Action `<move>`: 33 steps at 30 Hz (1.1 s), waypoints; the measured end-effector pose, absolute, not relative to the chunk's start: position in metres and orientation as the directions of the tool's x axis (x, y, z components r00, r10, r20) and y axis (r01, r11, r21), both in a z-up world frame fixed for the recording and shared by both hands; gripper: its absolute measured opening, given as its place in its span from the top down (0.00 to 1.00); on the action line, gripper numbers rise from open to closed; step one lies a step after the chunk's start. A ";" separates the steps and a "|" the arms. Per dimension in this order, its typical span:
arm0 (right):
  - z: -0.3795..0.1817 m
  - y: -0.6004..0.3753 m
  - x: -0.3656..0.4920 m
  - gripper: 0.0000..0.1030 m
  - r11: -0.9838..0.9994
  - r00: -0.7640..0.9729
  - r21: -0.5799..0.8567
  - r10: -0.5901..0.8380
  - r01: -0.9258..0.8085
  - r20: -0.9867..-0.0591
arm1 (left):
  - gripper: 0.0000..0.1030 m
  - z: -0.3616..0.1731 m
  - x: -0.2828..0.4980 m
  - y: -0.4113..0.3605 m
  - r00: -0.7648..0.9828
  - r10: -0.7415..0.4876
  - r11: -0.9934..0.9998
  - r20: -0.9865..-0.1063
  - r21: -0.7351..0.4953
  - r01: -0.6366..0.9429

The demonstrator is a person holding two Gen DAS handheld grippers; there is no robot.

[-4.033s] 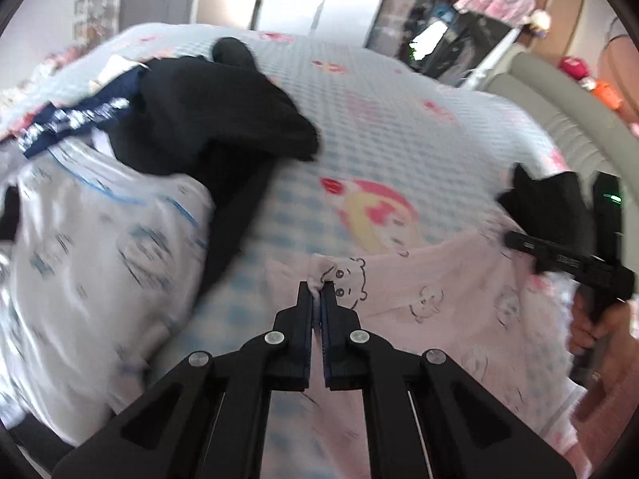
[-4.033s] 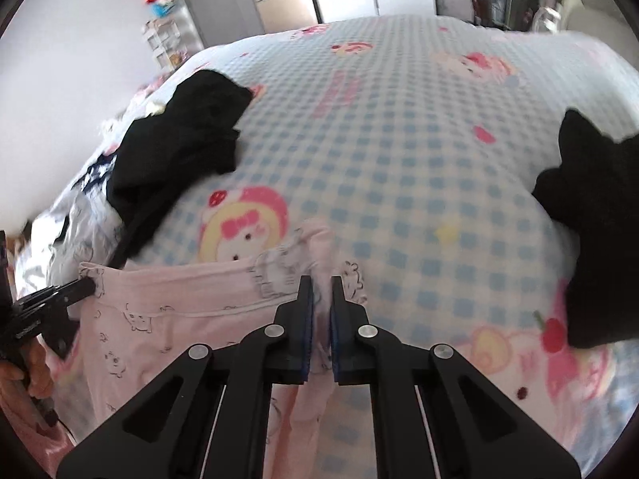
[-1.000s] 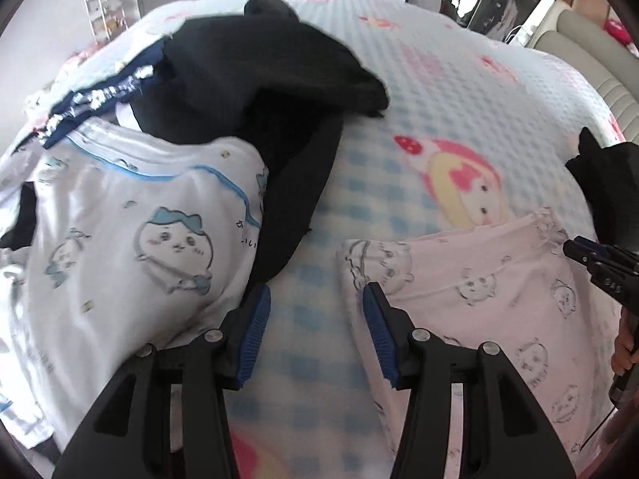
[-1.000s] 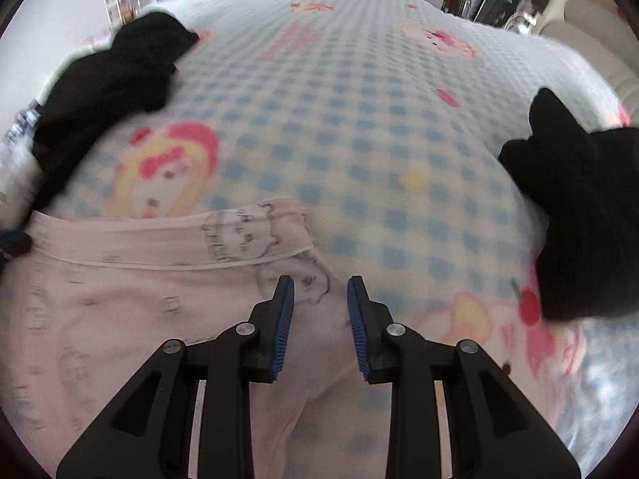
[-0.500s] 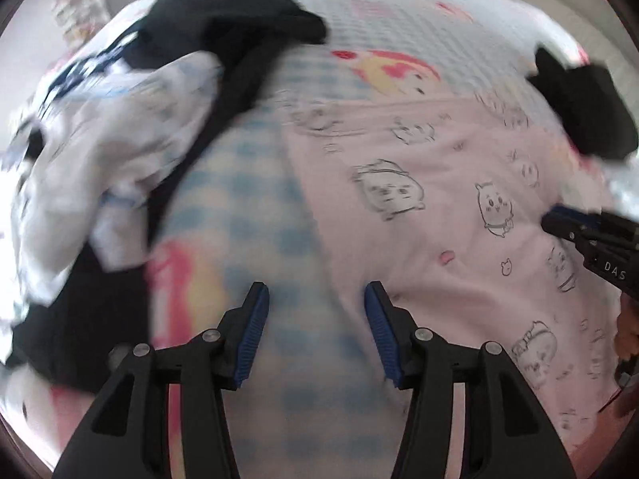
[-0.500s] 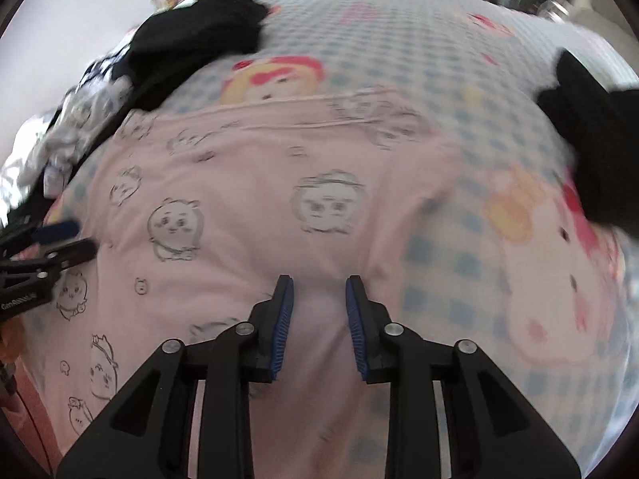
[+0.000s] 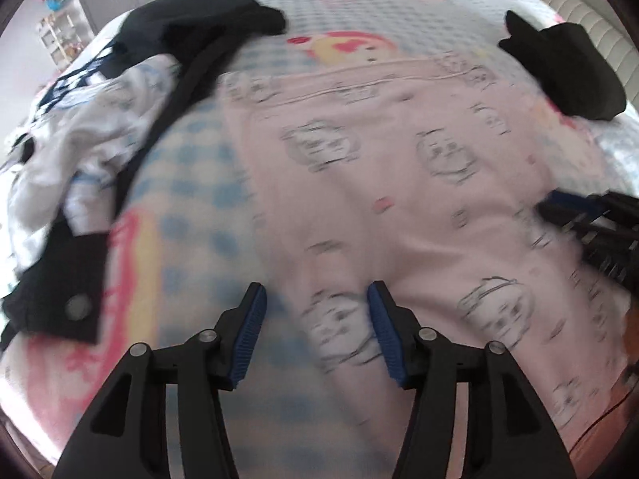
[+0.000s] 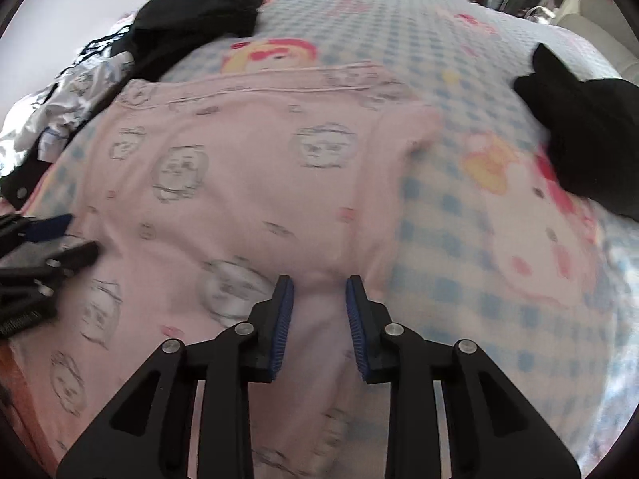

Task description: Fold clothes

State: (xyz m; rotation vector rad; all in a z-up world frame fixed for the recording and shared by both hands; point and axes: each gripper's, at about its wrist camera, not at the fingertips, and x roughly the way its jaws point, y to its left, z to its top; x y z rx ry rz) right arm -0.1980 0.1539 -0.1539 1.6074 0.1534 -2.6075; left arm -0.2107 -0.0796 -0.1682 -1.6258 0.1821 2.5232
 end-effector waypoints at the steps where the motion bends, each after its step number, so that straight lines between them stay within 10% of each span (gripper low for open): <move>1: -0.151 0.162 -0.197 0.80 -0.993 -0.450 -0.066 0.017 0.094 -0.893 | 0.44 -0.166 -0.209 -0.085 -0.407 0.051 -0.985 -0.912 0.020 -0.170; 26: -0.131 0.202 -0.126 0.73 -0.971 -0.492 0.238 -0.193 -0.031 -0.849 | 0.43 -0.150 -0.150 -0.077 -0.441 0.281 -0.960 -0.852 -0.252 -0.124; 33: -0.157 0.176 -0.108 0.73 -0.986 -0.444 0.164 -0.153 0.013 -0.883 | 0.41 -0.160 -0.142 -0.068 -0.445 0.148 -0.989 -0.883 -0.126 -0.077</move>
